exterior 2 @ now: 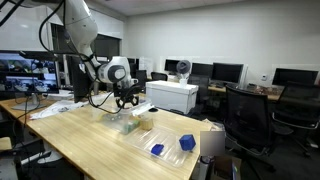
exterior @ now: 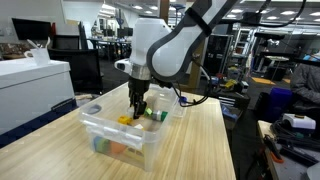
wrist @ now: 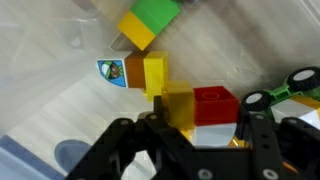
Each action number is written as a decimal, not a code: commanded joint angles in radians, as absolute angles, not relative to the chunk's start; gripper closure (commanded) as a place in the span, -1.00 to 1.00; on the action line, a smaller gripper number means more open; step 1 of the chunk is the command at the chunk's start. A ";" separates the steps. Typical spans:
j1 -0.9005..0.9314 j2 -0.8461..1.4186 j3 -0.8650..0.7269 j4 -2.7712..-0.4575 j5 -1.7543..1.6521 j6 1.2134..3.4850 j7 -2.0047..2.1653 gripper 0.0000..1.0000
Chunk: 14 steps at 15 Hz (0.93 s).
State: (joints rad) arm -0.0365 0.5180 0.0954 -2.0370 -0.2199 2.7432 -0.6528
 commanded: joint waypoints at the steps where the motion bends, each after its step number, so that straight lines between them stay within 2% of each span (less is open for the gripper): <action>1: -0.056 0.389 0.106 -2.149 -0.206 2.793 -0.605 0.28; 8: -0.112 0.211 0.130 -2.256 -0.080 2.858 -0.594 0.28; 14: -0.209 0.136 0.119 -2.225 0.171 2.878 -0.614 0.28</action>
